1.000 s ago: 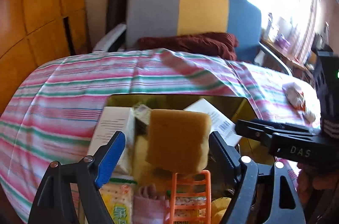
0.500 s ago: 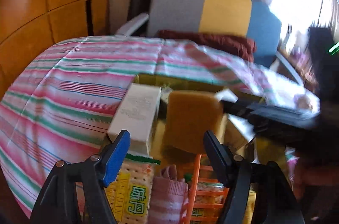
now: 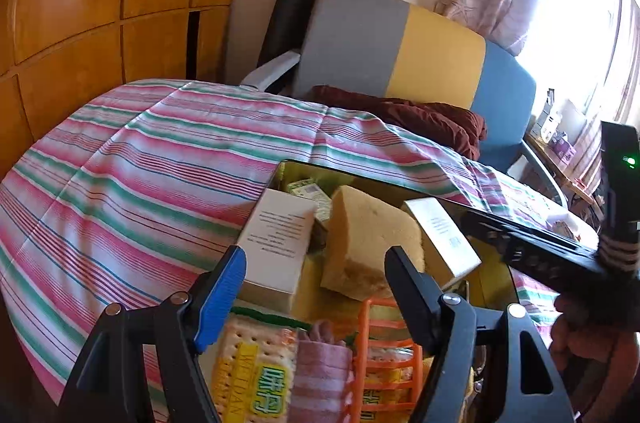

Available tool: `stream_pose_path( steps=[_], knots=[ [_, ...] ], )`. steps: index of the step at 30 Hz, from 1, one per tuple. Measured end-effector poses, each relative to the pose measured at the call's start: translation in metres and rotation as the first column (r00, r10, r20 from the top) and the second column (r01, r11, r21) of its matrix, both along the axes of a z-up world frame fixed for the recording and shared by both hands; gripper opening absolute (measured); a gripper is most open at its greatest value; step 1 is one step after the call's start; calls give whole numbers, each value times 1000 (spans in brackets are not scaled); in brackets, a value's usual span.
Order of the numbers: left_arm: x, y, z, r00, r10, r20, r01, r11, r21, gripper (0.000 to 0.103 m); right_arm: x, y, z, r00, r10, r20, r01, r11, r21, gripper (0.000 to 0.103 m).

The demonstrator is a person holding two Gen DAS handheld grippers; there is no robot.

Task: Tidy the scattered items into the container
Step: 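Open both tools to release the sponge and box into the tray, then move both tools back toward the white sock and snack packet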

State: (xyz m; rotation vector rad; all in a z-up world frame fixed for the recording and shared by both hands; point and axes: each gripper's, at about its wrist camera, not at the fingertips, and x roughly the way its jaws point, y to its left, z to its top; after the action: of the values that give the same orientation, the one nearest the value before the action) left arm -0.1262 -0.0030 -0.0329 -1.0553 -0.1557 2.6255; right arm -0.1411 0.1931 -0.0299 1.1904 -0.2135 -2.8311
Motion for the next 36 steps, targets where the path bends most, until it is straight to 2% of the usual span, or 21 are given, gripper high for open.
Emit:
stream_pose_path(
  steps=[8, 11, 16, 19, 24, 26, 28, 31, 36],
  knots=[
    [21, 48, 4, 992, -126, 11, 126, 992, -21, 75, 50, 50, 2, 993, -114, 24, 116, 987, -115, 35],
    [38, 74, 6, 981, -195, 12, 195, 980, -37, 80, 73, 69, -2, 989, -146, 31, 149, 980, -131, 35],
    [74, 132, 10, 934, -356, -7, 355, 933, -51, 81, 119, 121, -14, 961, -273, 41, 276, 949, -150, 41],
    [93, 172, 8, 896, -444, 0, 443, 895, -56, 81, 152, 165, -25, 922, -381, 67, 387, 908, -164, 43],
    [120, 238, -4, 837, -546, 15, 546, 835, -74, 81, 194, 233, -46, 855, -505, 123, 519, 838, -166, 46],
    [126, 264, -10, 818, -575, 13, 574, 814, -93, 81, 206, 260, -50, 831, -541, 132, 556, 818, -147, 46],
    [129, 289, -18, 808, -589, 14, 586, 802, -115, 81, 214, 289, -50, 808, -576, 126, 589, 797, -135, 51],
    [120, 320, -31, 812, -584, 28, 581, 802, -139, 81, 221, 339, -41, 759, -645, 92, 651, 745, -145, 61],
    [99, 339, -49, 854, -519, 47, 519, 838, -171, 81, 213, 417, -28, 686, -724, 70, 720, 663, -206, 67]
  ],
)
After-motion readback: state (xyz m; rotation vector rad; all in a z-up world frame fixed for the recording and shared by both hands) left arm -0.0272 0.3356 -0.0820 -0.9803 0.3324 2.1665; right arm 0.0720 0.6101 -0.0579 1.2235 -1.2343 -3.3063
